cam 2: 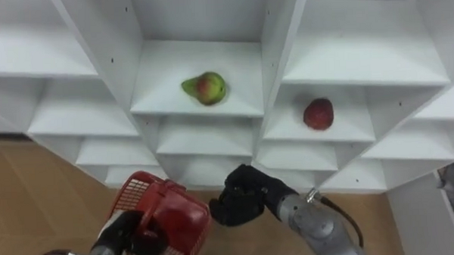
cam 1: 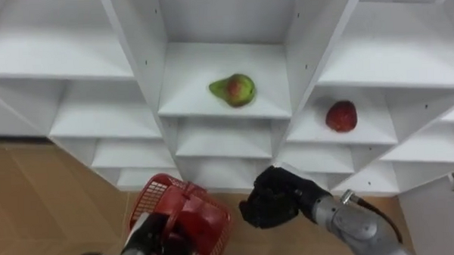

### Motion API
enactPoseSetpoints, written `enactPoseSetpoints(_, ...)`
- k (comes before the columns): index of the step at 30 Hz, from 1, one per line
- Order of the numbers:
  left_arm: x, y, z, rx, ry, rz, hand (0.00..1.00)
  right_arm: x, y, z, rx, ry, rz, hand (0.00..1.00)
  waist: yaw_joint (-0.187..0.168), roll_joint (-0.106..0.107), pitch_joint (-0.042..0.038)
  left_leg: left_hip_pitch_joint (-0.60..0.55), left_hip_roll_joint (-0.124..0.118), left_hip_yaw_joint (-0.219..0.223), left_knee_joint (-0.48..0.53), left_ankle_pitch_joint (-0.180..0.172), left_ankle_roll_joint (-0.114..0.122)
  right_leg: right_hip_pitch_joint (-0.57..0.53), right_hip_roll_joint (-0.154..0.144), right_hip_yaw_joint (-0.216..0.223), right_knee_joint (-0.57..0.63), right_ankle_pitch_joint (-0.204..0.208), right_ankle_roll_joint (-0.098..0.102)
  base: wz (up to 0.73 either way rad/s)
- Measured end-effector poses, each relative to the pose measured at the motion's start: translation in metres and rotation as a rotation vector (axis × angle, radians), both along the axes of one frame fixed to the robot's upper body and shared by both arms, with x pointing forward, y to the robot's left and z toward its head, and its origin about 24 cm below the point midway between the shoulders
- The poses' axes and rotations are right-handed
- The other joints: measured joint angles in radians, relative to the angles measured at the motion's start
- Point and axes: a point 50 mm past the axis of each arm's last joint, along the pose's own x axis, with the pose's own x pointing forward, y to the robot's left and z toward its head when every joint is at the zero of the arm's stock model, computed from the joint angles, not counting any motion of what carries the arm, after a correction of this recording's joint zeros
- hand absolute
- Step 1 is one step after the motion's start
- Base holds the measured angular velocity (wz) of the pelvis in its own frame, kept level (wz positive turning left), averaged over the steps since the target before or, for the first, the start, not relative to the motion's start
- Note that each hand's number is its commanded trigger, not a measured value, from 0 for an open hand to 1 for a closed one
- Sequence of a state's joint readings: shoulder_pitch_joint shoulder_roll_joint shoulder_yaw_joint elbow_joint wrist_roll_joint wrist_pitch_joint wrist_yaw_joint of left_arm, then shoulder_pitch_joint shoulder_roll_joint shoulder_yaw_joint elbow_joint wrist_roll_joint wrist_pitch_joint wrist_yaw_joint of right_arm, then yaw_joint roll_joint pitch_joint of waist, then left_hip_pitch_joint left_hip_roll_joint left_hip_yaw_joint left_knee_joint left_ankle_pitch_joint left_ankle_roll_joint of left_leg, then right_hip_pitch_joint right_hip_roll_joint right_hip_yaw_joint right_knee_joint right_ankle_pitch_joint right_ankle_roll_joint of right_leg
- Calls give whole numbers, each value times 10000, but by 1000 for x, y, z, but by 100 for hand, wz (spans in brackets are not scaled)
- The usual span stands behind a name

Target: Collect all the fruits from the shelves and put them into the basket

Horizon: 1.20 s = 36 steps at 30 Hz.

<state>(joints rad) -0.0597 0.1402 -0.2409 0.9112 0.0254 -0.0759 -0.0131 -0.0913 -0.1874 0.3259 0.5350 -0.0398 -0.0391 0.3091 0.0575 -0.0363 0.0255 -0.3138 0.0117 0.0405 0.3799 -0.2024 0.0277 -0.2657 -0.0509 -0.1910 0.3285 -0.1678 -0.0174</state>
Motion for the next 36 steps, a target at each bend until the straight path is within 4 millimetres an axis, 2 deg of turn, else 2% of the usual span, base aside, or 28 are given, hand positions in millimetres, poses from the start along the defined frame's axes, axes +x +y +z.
enactPoseSetpoints(4, 10, -7, 6, -193, -471, -164, 100, 4, 3, -5, 604, 315, -497, 100, 41, 87, 32, -268, 27, -10, 127, -1, 4, -281, -19, -22, 189, 0, 0, 2)
enactPoseSetpoints(8, 19, -16, 10, -477, -848, -271, 100, 3, -1, -14, 1205, 853, -1201, 100, 48, 218, 103, -465, -6, 35, 96, 39, 46, -578, -102, -24, 358, -9, -6, -2)
enactPoseSetpoints(15, 24, -31, 13, -790, -1120, -618, 100, -1, -5, -27, 1412, 1624, -1862, 100, 70, 179, 106, -714, -153, 193, -189, 307, 105, -1119, -299, 19, 569, -38, 8, -2)
enactPoseSetpoints(21, 30, -37, 19, -1378, -1340, -585, 100, 1, -5, -26, 1703, 1638, -2157, 100, 34, 173, 103, -1040, -167, 263, -48, 322, 131, -1413, -337, 4, 667, -44, 11, 1)
enactPoseSetpoints(26, 34, -44, 21, -1540, -1390, -807, 100, -2, 6, -31, 2067, 2033, -2191, 100, 41, 184, 100, -950, -163, 266, -132, 325, 132, -1345, -334, -2, 632, -42, 11, 0)
enactPoseSetpoints(30, 34, -48, 21, -1666, -1375, -780, 100, -10, 5, -40, 2086, 2617, -2440, 100, 60, 200, 103, -932, -168, 273, -194, 334, 137, -1350, -336, -1, 611, -42, 12, 0)
enactPoseSetpoints(36, 33, -52, 20, -1689, -1329, -969, 100, -10, 3, -41, 2227, 2756, -2832, 100, 46, 238, 119, -938, -162, 278, -221, 333, 137, -1348, -322, -23, 595, -39, 11, 0)
